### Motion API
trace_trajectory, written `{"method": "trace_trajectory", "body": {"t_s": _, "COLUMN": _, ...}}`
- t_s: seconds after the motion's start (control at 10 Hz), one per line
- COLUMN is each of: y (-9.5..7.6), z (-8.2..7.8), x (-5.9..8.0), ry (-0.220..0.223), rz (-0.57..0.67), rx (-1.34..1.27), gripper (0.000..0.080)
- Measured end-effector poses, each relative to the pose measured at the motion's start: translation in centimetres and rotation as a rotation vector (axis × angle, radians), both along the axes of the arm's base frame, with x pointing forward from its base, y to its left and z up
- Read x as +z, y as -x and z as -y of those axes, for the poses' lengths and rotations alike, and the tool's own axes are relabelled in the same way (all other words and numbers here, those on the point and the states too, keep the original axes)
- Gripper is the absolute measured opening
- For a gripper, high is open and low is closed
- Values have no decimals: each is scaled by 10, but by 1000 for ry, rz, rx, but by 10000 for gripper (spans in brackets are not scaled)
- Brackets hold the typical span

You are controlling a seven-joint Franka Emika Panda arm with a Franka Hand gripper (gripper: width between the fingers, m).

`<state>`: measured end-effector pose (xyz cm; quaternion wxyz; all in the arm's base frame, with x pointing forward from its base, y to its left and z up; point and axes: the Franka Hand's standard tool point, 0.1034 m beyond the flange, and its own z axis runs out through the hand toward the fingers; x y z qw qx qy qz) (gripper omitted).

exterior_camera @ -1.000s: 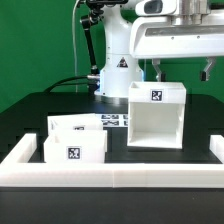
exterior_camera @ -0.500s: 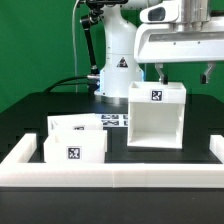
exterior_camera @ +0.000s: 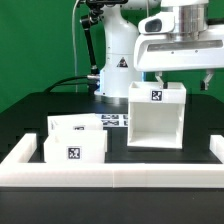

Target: Assemble drawer

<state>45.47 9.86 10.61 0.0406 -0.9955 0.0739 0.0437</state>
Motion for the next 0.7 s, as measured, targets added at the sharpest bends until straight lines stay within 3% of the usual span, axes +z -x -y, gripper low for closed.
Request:
{"method": "trace_trajectory", "body": {"t_s": 0.2, "y": 0, "z": 1, "x": -1, "ry": 0, "rz": -3, "rx": 2, "gripper": 650}}
{"method": "trace_trajectory", "body": {"t_s": 0.4, "y": 1, "z": 2, "x": -1, "ry": 0, "rz": -4, "rx": 1, "gripper": 388}}
{"method": "trace_trajectory", "body": {"t_s": 0.5, "y": 1, "z": 2, "x": -1, "ry": 0, "rz": -4, "rx": 1, "gripper": 388}}
{"method": "trace_trajectory", "body": {"t_s": 0.6, "y": 1, "z": 2, "x": -1, "ry": 0, "rz": -4, "rx": 1, "gripper": 206}}
{"method": "trace_trajectory", "body": {"t_s": 0.7, "y": 1, "z": 2, "x": -1, "ry": 0, "rz": -4, "rx": 1, "gripper": 79}}
